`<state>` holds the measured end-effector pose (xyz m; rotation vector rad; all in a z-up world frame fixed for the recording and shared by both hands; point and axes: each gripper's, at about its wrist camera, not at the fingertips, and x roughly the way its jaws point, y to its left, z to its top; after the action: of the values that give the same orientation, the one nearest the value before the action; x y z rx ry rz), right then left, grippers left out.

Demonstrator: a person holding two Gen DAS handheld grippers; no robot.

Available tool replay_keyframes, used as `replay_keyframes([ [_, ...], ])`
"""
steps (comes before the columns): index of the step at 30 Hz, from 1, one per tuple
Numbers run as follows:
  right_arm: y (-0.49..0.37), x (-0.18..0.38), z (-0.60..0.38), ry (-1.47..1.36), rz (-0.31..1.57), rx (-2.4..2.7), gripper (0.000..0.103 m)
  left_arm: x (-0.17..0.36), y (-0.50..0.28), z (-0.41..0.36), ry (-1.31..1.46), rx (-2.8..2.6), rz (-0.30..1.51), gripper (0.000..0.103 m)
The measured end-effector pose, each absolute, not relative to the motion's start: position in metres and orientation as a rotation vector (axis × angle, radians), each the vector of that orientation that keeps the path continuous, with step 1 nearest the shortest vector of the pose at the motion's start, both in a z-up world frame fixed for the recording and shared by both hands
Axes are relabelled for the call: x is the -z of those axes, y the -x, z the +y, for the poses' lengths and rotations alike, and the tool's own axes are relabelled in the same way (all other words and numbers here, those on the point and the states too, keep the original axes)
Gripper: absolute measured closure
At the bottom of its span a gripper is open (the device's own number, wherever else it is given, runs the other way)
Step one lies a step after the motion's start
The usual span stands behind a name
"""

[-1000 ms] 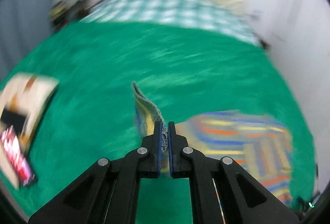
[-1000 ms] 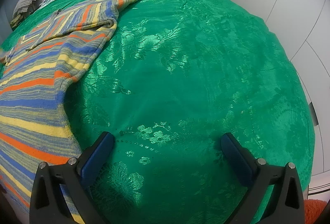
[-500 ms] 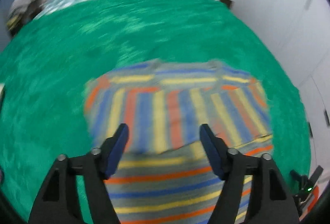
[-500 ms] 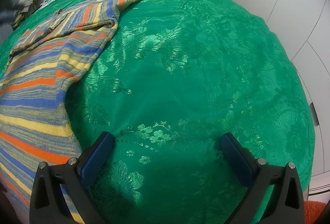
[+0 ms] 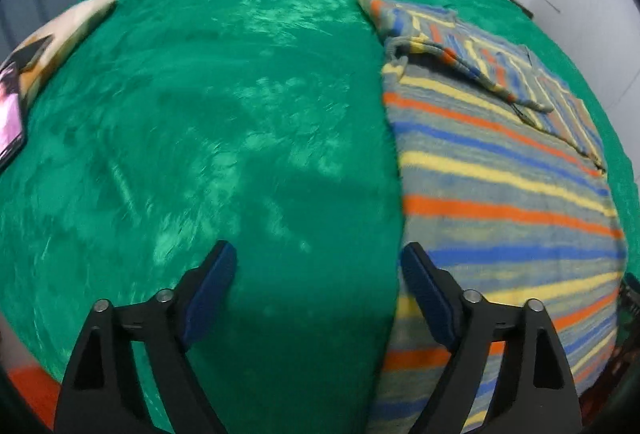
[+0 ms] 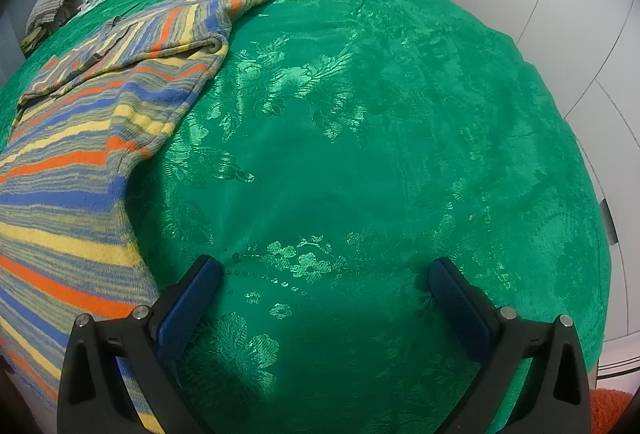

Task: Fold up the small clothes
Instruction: 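Open the left tool and withdraw it from the folded sleeve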

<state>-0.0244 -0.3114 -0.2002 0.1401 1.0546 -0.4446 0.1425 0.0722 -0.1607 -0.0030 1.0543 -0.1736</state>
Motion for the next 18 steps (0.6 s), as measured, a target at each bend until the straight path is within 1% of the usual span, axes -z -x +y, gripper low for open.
replay_keyframes([
  [3, 0.026, 0.200, -0.311, -0.136, 1.049, 0.447, 0.000, 0.156, -0.139, 0.070, -0.004, 0.175, 1.039, 0.013],
  [7, 0.028, 0.200, -0.310, -0.132, 1.043, 0.452, 0.000, 0.138, -0.160, 0.069, 0.008, 0.226, 1.001, 0.013],
  [11, 0.028, 0.200, -0.310, -0.132, 1.043, 0.452, 0.000, 0.127, -0.208, 0.063, 0.046, 0.273, 1.028, 0.013],
  [14, 0.028, 0.201, -0.310, -0.134, 1.044, 0.451, 0.000, 0.130, -0.244, 0.041, -0.019, 0.282, 1.038, 0.013],
  [16, 0.028, 0.200, -0.310, -0.134, 1.044, 0.449, 0.000, 0.135, -0.257, 0.024, -0.101, 0.277, 1.032, 0.018],
  [17, 0.028, 0.201, -0.310, -0.135, 1.045, 0.448, 0.000, 0.137, -0.265, 0.014, -0.145, 0.272, 1.025, 0.025],
  [18, 0.028, 0.201, -0.310, -0.135, 1.045, 0.448, 0.000, 0.139, -0.272, 0.006, -0.178, 0.255, 1.008, 0.036],
])
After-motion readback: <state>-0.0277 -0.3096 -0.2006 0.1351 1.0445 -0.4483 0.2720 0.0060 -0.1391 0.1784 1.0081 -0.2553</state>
